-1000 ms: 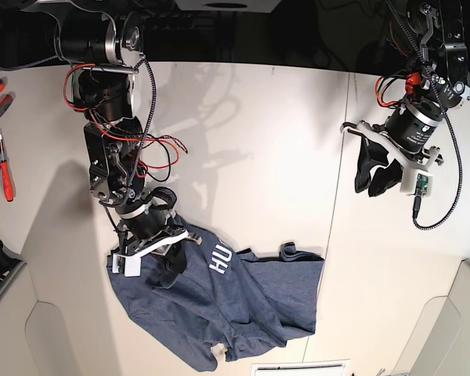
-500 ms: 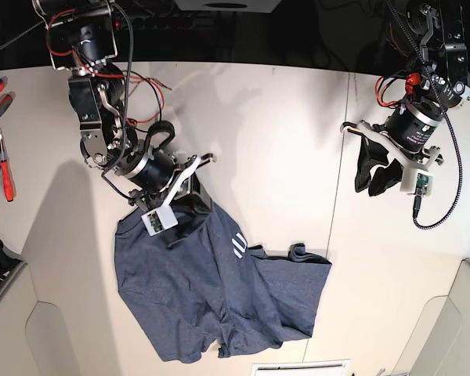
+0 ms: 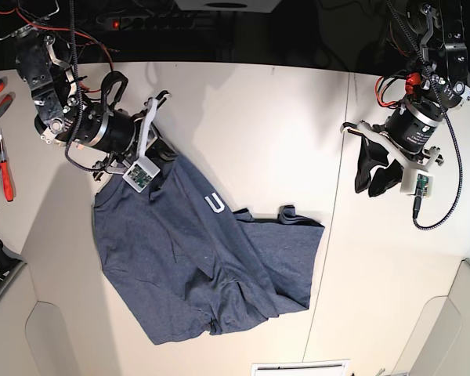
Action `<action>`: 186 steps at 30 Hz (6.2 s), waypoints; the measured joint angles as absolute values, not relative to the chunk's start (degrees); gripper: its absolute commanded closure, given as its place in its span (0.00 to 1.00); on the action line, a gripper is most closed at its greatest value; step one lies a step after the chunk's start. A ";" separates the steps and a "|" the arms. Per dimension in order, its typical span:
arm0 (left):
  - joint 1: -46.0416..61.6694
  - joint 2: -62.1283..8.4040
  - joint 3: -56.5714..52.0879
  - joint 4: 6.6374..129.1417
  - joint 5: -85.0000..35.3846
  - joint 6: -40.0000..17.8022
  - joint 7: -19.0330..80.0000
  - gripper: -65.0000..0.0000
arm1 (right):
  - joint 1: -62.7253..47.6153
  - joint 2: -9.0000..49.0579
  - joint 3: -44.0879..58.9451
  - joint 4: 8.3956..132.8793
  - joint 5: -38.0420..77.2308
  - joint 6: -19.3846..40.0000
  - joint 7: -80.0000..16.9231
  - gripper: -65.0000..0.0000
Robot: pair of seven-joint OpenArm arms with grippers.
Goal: Layout the t-shirt on the table in an organized manner, then fold the t-shirt properly
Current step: 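Pull the shirt with the right gripper to spread it flatter, then grasp the shirt body with the right gripper and lift it to unfold, then reach the left gripper down and grasp the shirt hem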
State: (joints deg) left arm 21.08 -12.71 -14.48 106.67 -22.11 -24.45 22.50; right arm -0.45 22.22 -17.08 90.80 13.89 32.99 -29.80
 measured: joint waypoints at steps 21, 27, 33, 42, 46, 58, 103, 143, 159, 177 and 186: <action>21.06 -12.73 -14.46 106.67 -22.11 -24.47 22.55 0.68 | 8.88 4.93 -7.97 85.71 13.37 24.05 -27.68 0.48; 21.04 -12.73 -14.46 106.67 -22.13 -24.47 22.50 0.68 | 20.16 -0.16 -7.35 60.27 9.39 23.00 -21.74 0.48; 21.08 -12.71 -14.48 106.67 -22.11 -24.47 22.48 0.68 | 23.81 -2.31 -7.35 51.13 3.49 15.99 -14.74 0.48; 21.06 -12.71 -14.48 106.67 -22.11 -24.47 22.48 0.68 | 23.81 -2.55 -7.35 54.02 -1.76 2.90 -13.65 0.48; 21.08 -12.71 -14.48 106.67 -22.11 -24.47 22.50 0.68 | 23.64 -2.57 -7.35 54.00 -4.05 -0.16 -13.45 0.48; 21.08 -12.69 -14.48 106.67 -22.11 -24.45 22.50 0.68 | 23.53 -2.57 -7.35 61.21 -4.86 0.67 -12.91 0.55; 15.99 -12.71 -14.50 99.09 -22.11 -24.45 22.26 0.68 | 15.05 -2.55 5.98 74.02 32.03 31.51 -36.71 1.00; -0.54 -12.71 -14.41 70.37 -25.41 -27.33 20.97 0.56 | 2.26 4.64 3.57 74.63 31.29 27.94 -49.06 0.67; -0.84 -10.92 -9.93 70.37 -32.91 -30.02 24.21 0.56 | 3.81 8.88 3.49 69.04 19.90 23.57 -39.77 0.78; -2.24 -9.41 -3.03 70.17 -24.05 -22.31 20.36 0.72 | 3.79 8.88 3.49 69.06 19.81 23.57 -39.64 0.78; -2.24 -9.39 1.52 69.63 -24.03 -22.48 20.53 1.00 | 3.81 8.91 3.49 69.06 19.81 23.55 -39.64 0.78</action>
